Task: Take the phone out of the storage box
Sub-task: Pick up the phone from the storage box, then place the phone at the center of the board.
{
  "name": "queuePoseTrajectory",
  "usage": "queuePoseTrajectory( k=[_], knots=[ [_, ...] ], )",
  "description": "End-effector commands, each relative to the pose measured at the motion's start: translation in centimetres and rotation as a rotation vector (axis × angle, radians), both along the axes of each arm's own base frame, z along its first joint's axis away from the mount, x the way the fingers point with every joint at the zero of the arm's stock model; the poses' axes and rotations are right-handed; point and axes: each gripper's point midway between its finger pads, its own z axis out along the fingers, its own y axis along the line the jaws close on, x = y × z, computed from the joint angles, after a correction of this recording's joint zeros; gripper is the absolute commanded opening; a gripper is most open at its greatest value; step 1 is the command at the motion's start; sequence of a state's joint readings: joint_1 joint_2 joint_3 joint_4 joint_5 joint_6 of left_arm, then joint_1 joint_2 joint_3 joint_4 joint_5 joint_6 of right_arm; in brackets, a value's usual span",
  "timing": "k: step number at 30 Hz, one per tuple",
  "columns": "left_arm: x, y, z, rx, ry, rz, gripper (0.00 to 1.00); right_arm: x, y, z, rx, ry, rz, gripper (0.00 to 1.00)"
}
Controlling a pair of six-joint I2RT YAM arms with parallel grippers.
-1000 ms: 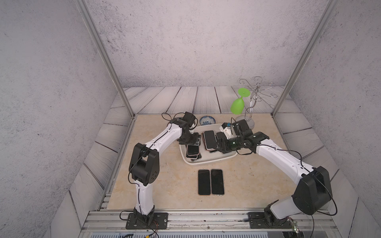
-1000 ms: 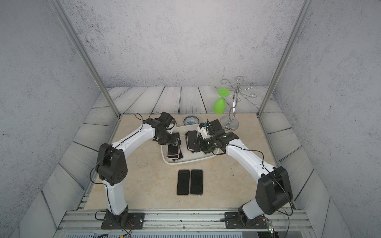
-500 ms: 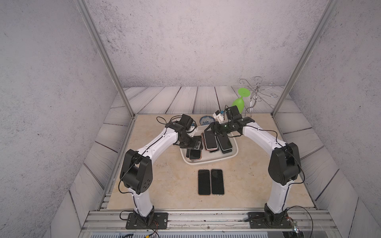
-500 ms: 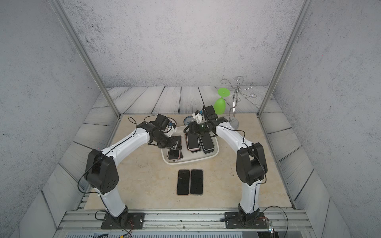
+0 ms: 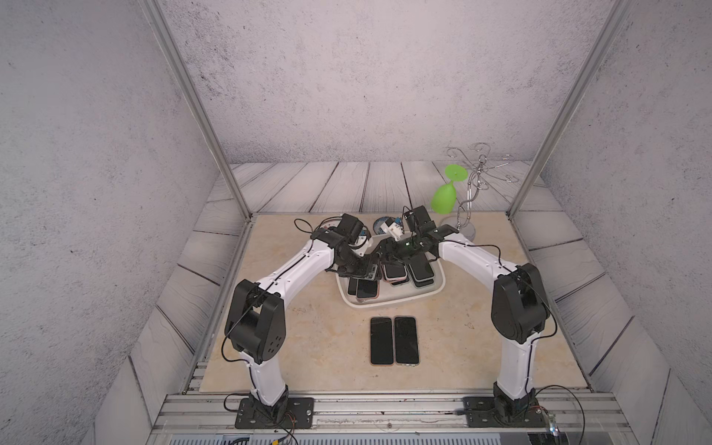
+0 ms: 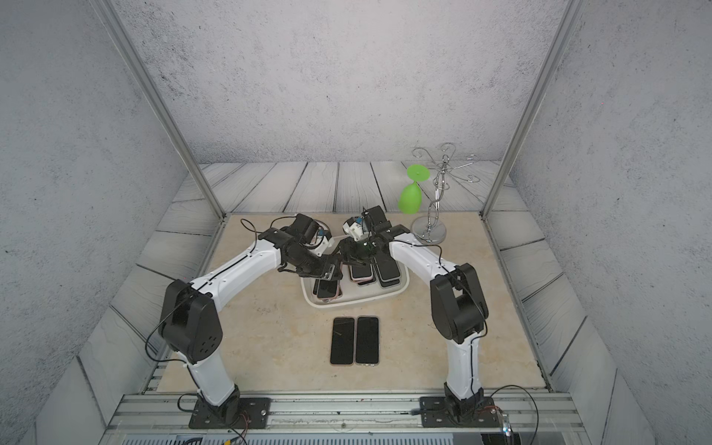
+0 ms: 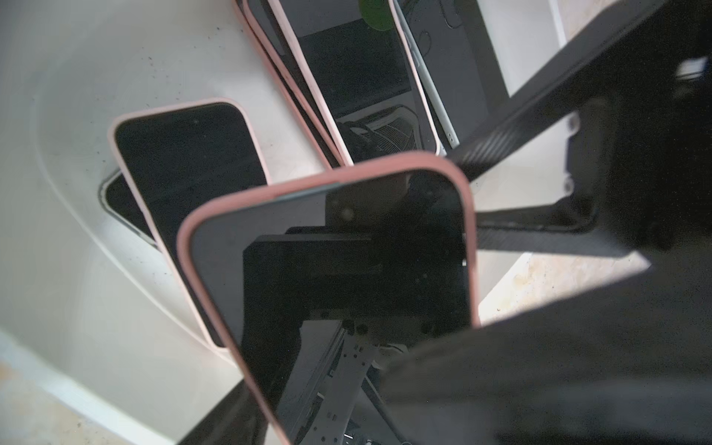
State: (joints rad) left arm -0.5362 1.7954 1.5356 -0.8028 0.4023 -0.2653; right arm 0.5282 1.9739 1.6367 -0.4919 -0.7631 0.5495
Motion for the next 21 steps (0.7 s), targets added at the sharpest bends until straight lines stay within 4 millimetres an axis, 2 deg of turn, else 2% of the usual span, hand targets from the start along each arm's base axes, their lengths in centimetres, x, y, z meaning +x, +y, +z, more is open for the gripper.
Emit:
queuePoseTrajectory(
  k=[1, 5, 6, 7, 8, 9, 11, 14, 16, 19, 21],
  knots=[
    [0.3, -1.1, 2.0, -0.051, -0.044, -0.023, 0.38, -1.4, 0.6, -1.6, -0.008, 0.049, 0.034, 0.43],
    [0.3, -1.0, 2.6, -0.057, -0.06, -0.027, 0.4, -2.2, 0.1, -0.9, -0.011, 0.037, 0.047, 0.12],
    [0.2, -1.0, 2.9, -0.06, -0.064, -0.026, 0.48, -2.4, -0.2, -0.4, -0.012, 0.027, 0.05, 0.08],
    [0.2, -0.9, 3.3, -0.064, -0.075, -0.023, 0.66, -2.7, -0.8, 0.2, -0.016, 0.013, 0.052, 0.04],
    [0.2, -0.8, 3.8, -0.067, -0.089, -0.018, 0.81, -3.1, -1.6, 0.7, -0.021, -0.002, 0.051, 0.01],
    [0.2, -0.5, 4.3, -0.07, -0.099, -0.012, 0.9, -3.6, -2.4, 1.2, -0.025, -0.016, 0.049, 0.0],
    [0.2, 0.2, 5.9, -0.09, -0.128, 0.012, 0.99, -5.0, -5.4, 1.9, -0.059, -0.043, 0.035, 0.0],
    [0.8, 1.8, 8.4, -0.13, -0.188, 0.085, 0.98, -8.0, -11.1, 0.9, -0.217, -0.073, -0.013, 0.0],
    [1.4, 2.7, 9.4, -0.154, -0.24, 0.125, 0.98, -10.5, -14.3, -0.5, -0.315, -0.06, -0.044, 0.0],
    [1.9, 3.1, 9.5, -0.154, -0.242, 0.138, 0.98, -13.2, -17.3, -2.7, -0.42, -0.038, -0.096, 0.0],
    [2.1, 2.9, 9.0, -0.153, -0.224, 0.14, 0.98, -14.0, -18.8, -4.8, -0.478, -0.014, -0.134, 0.0]
  ],
)
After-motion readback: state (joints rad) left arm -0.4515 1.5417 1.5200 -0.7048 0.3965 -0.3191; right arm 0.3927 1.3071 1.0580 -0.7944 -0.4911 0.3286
